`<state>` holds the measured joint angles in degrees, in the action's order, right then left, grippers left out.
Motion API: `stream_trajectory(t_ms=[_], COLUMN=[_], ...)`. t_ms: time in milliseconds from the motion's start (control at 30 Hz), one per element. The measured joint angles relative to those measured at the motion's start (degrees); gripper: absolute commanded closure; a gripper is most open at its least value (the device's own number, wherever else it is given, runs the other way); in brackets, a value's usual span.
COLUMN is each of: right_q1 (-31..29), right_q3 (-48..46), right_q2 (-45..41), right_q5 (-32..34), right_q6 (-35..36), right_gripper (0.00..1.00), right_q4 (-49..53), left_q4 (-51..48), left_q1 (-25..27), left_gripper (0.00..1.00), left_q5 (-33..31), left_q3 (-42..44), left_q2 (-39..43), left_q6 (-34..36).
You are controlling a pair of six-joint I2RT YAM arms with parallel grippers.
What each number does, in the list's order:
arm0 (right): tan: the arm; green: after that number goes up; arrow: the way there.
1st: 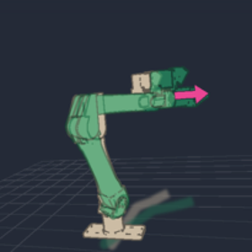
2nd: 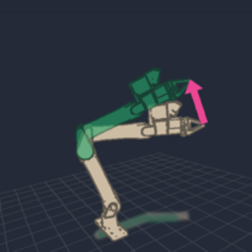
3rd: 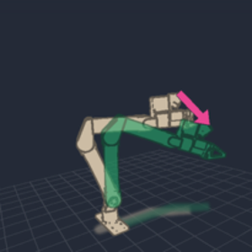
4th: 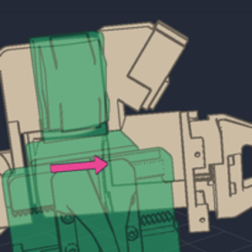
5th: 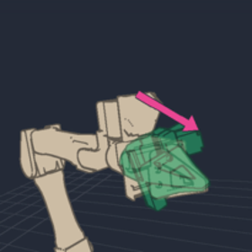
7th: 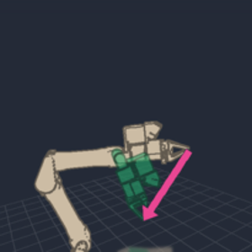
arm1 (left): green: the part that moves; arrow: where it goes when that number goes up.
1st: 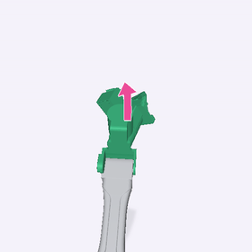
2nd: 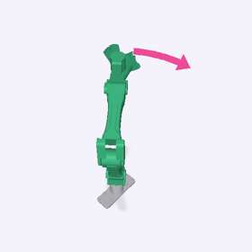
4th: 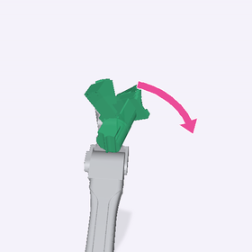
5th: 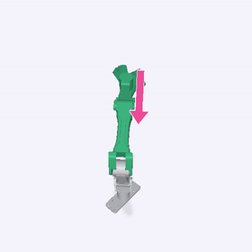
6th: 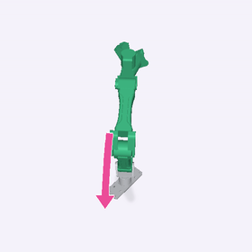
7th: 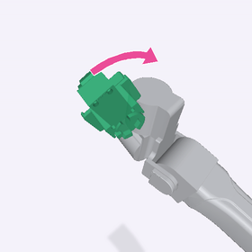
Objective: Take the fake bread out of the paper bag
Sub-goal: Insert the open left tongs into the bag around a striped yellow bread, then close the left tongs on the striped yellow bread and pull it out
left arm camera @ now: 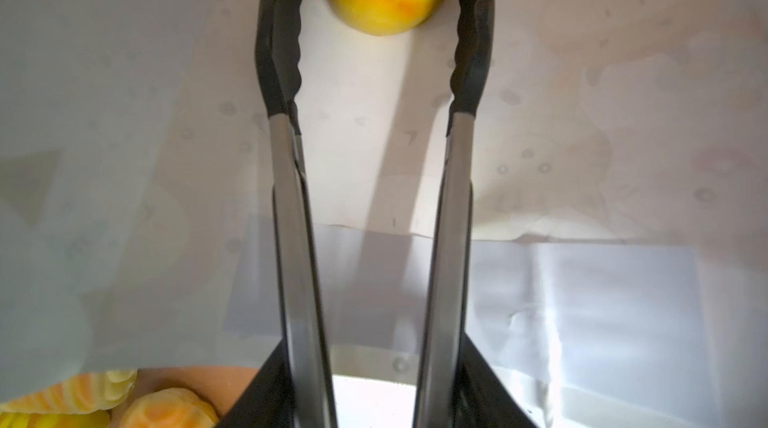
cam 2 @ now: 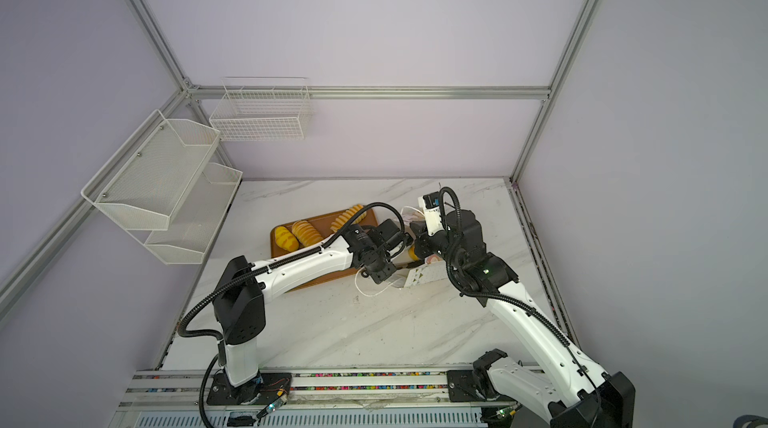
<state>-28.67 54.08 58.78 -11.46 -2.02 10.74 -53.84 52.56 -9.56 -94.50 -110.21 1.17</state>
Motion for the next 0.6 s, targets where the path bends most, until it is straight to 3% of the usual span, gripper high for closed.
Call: stream_trajectory(t_ms=[367, 600], right_q1=[0.0, 0.0], right_q3=[-1.0, -2.5], right_q2=[0.1, 0.1], right_q5=[0.0, 0.0], right_q6=[0.4, 1.5], right_gripper=[1.00, 1.00], right_q4=[-1.3, -2.8], left_q4=[0.2, -2.9], left_q1=[0.0, 0.0], left_gripper=[0.85, 0.92], left_q5=[0.0, -1.8], left_q3=[0.0, 0.2], left_q2=[0.1, 4.7], left_q6=[0.4, -0.1])
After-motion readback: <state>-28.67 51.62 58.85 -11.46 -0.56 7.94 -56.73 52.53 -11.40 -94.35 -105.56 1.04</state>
